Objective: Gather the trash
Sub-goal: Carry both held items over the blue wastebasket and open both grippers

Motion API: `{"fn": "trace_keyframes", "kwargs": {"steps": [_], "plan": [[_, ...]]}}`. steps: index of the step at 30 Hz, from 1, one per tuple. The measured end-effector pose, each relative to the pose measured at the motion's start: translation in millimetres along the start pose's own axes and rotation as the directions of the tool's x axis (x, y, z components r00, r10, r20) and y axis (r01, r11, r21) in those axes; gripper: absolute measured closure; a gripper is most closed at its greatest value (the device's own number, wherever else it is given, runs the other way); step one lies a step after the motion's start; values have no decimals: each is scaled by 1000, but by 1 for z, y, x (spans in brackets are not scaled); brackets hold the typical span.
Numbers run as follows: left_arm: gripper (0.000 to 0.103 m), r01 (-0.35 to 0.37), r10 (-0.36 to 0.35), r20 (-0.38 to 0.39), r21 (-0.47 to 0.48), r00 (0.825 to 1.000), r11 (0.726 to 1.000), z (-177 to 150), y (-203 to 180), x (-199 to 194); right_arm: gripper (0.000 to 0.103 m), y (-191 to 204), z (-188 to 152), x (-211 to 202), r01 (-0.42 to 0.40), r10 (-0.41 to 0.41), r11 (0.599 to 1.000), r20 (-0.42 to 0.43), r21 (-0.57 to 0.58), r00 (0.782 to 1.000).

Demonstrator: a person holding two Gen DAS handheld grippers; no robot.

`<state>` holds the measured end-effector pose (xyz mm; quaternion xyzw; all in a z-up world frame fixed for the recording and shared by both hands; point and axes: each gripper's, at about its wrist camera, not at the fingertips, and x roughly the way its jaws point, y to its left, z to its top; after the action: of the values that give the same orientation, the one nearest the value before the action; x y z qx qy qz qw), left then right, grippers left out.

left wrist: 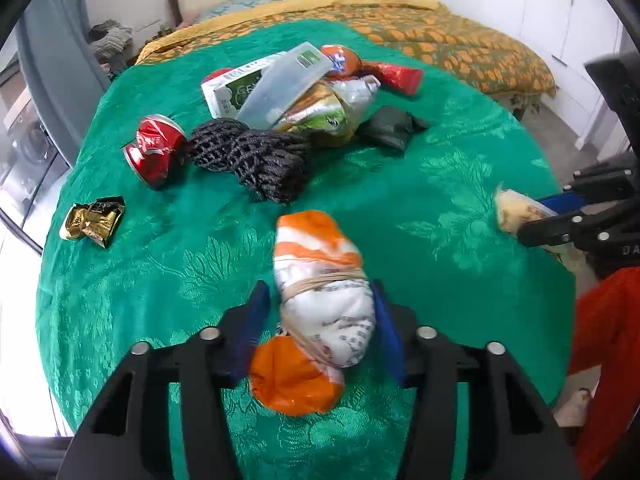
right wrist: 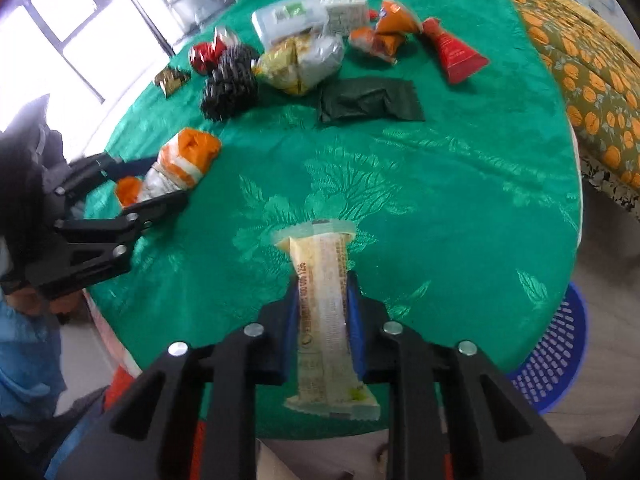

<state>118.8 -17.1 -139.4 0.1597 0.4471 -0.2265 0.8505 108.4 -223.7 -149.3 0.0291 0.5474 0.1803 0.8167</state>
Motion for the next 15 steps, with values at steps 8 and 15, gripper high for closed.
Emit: {"fn": "trace_keyframes", "kwargs": {"steps": [8, 15], "plan": [[59, 159, -151, 94, -83, 984, 984, 16, -31, -31, 82, -63, -24, -66, -53, 14, 986, 238, 158, 971], [59, 319, -316, 119, -14, 941, 947, 65, -139, -35, 82, -179, -67, -101, 111, -207, 932, 256, 345, 944]]}}
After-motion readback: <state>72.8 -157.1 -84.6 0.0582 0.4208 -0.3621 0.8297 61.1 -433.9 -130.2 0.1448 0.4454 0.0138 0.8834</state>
